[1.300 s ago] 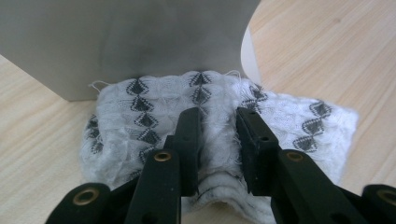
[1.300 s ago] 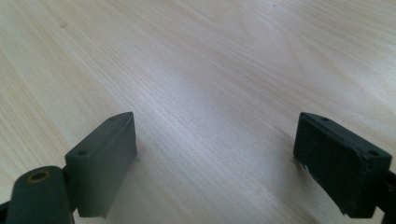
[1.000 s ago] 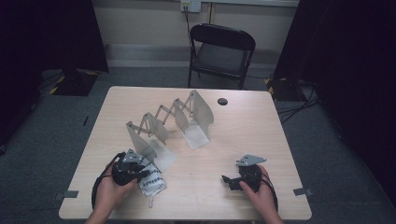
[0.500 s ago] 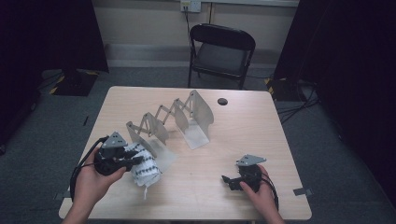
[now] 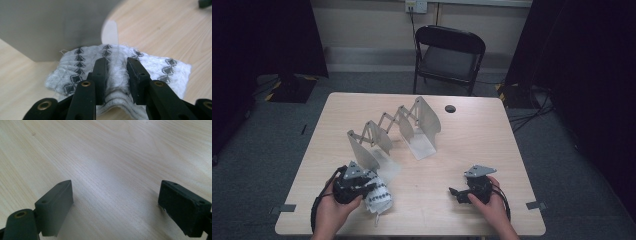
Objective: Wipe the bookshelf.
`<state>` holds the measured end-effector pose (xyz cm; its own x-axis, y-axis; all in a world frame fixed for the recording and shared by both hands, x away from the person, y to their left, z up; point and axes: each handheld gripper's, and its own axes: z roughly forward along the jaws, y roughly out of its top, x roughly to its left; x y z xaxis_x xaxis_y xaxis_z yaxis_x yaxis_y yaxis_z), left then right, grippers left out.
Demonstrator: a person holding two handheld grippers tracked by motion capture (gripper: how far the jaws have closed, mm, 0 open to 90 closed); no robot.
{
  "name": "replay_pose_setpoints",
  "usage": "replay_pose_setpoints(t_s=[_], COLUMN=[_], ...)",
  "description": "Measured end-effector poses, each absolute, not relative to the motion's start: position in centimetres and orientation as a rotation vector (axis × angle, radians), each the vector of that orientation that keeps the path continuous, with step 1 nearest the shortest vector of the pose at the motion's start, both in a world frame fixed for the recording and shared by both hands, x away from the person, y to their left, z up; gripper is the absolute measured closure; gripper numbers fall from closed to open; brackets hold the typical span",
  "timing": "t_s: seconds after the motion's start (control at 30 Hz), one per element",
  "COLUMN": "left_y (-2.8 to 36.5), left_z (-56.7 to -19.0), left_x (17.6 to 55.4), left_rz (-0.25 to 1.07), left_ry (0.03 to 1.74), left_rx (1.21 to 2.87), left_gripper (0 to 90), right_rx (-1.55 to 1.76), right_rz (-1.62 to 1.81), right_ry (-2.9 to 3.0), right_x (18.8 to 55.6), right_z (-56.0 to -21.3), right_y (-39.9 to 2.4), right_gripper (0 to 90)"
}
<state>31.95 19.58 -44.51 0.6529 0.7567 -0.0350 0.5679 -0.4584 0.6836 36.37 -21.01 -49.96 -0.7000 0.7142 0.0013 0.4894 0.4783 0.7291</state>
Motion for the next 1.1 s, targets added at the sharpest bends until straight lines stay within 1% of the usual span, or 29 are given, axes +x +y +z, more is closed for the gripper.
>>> replay_pose_setpoints(t_s=[0.1,0.17,0.23,0.3,0.33,0.37,0.43,0.47,0.5,0.53,0.57,0.63,0.67,0.8,0.87,1.0,1.1], left_y=[19.2,19.0,18.8,18.6,18.5,18.3,18.1,18.0,17.7,17.7,17.4,17.3,17.3,17.2,17.2,17.7,18.1], left_z=[-45.8,-46.2,-46.7,-46.9,-47.1,-47.4,-47.5,-47.5,-47.6,-47.6,-47.7,-47.7,-47.6,-47.9,-47.8,-47.2,-46.8], left_x=[31.8,31.7,31.6,31.5,31.5,31.4,31.3,31.2,31.1,31.1,30.9,30.9,30.9,30.9,30.8,30.9,30.8], left_rz=[0.365,0.393,0.374,0.373,0.369,0.361,0.362,0.359,0.346,0.346,0.352,0.351,0.350,0.353,0.349,0.385,0.340], left_ry=[1.030,1.019,1.034,1.046,1.050,1.055,1.053,1.054,1.057,1.057,1.035,1.039,1.039,1.033,1.028,0.998,1.014], left_rx=[2.194,2.202,2.186,2.188,2.177,2.175,2.171,2.164,2.160,2.162,2.180,2.173,2.173,2.174,2.178,2.220,2.201], left_gripper=[69.7,69.2,68.8,65.6,65.6,61.9,60.4,57.7,50.7,50.7,46.1,42.5,42.5,38.0,37.5,35.7,34.8], right_rx=[1.020,1.024,1.028,1.030,1.030,1.032,1.033,1.032,1.022,1.022,1.016,0.997,0.997,0.915,0.893,0.869,0.862], right_rz=[1.051,1.049,1.048,1.045,1.045,1.042,1.044,1.042,1.047,1.047,1.041,1.046,1.046,1.032,1.043,1.058,1.054], right_ry=[2.426,2.423,2.422,2.419,2.419,2.418,2.419,2.419,2.422,2.422,2.432,2.443,2.443,2.464,2.471,2.483,2.502], right_x=[36.4,36.4,36.5,36.5,36.5,36.6,36.6,36.6,36.6,36.6,36.6,36.6,36.6,36.3,36.2,36.0,36.0], right_z=[-50.0,-50.0,-50.0,-50.0,-50.0,-50.0,-50.0,-50.0,-50.0,-50.0,-49.9,-49.8,-49.8,-49.4,-49.2,-49.0,-49.1], right_y=[-21.0,-20.9,-20.8,-20.7,-20.7,-20.7,-20.6,-20.6,-20.6,-20.6,-20.5,-20.3,-20.3,-19.4,-19.0,-18.3,-17.9], right_gripper=[11.9,11.8,11.6,11.3,11.3,11.1,11.0,11.0,11.4,11.4,12.0,12.8,12.8,14.0,14.1,14.1,14.2])
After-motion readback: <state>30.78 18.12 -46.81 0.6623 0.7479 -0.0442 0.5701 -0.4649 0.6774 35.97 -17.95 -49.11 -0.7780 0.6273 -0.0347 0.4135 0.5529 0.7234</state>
